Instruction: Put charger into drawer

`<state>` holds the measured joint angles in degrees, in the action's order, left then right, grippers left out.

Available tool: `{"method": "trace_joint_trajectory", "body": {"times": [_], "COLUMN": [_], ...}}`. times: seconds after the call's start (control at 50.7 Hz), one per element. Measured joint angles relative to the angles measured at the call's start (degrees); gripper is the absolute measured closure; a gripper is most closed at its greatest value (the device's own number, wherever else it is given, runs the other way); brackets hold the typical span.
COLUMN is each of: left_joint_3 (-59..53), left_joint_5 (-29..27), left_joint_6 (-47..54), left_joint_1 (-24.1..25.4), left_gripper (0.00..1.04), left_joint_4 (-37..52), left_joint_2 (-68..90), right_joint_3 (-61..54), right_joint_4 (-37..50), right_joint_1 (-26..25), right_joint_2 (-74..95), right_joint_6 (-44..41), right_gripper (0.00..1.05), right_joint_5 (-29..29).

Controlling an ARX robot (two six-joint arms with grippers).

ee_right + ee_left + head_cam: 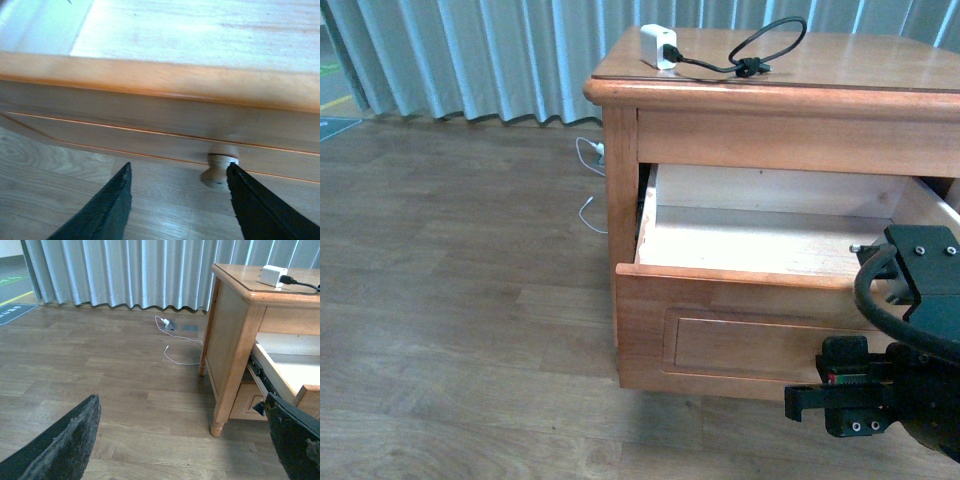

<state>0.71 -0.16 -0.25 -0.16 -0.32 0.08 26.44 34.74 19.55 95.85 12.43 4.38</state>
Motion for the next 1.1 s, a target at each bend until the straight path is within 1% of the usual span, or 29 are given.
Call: {"method": "trace_joint_trajectory", "body": {"times": [0.02, 0.059, 0.158, 0.217, 0.296, 0.434, 0.512, 0.572, 0.808, 0.847, 0.907, 1.104], "left_joint_3": [0.0, 0.0, 0.0, 0.0, 0.0, 0.0, 0.0, 0.0, 0.0, 0.0, 0.0, 0.0], "left_joint_5": [0.0, 0.0, 0.0, 0.0, 0.0, 0.0, 0.0, 0.0, 0.0, 0.0, 0.0, 0.0], "left_joint_6": [-0.02, -0.02, -0.02, -0.02, 0.0, -0.02, -0.02, -0.02, -0.02, -0.02, 0.0, -0.02], "left_joint_1": [0.0, 0.0, 0.0, 0.0, 0.0, 0.0, 0.0, 0.0, 0.0, 0.0, 0.0, 0.0], "left_gripper": [0.06, 0.06, 0.06, 0.06, 0.06, 0.06, 0.06, 0.06, 0.06, 0.06, 0.06, 0.06], "left_joint_4": [0.0, 0.0, 0.0, 0.0, 0.0, 0.0, 0.0, 0.0, 0.0, 0.0, 0.0, 0.0], "left_joint_2": [0.0, 0.0, 0.0, 0.0, 0.0, 0.0, 0.0, 0.0, 0.0, 0.0, 0.0, 0.0], "right_joint_3": [-0.09, -0.59, -1.46, -1.73, -1.81, -1.81, -1.81, -1.84, -2.4, -3.08, -3.37, -3.39], "right_joint_4": [-0.46, -2.78, -8.35, -11.45, -15.58, -22.86, -29.31, -32.48, -44.41, -45.42, -45.86, -45.9], "right_joint_1": [0.0, -0.13, -1.55, -2.73, -4.68, -9.14, -14.51, -18.14, -29.33, -30.99, -31.95, -32.17], "right_joint_2": [-0.72, -4.37, -12.81, -17.53, -24.37, -36.79, -46.62, -51.65, -66.79, -69.83, -71.49, -71.54], "right_joint_6": [0.04, 0.09, 0.22, 0.24, 0.09, -0.55, -0.83, -1.05, -0.83, -0.55, -0.44, -0.33], "right_gripper": [0.41, 0.32, 0.14, 0.06, 0.08, 0.08, 0.08, 0.08, 0.08, 0.08, 0.08, 0.08], "right_joint_5": [-0.2, -1.2, -2.75, -3.26, -4.31, -6.73, -10.23, -12.28, -19.93, -20.11, -19.96, -19.93]}}
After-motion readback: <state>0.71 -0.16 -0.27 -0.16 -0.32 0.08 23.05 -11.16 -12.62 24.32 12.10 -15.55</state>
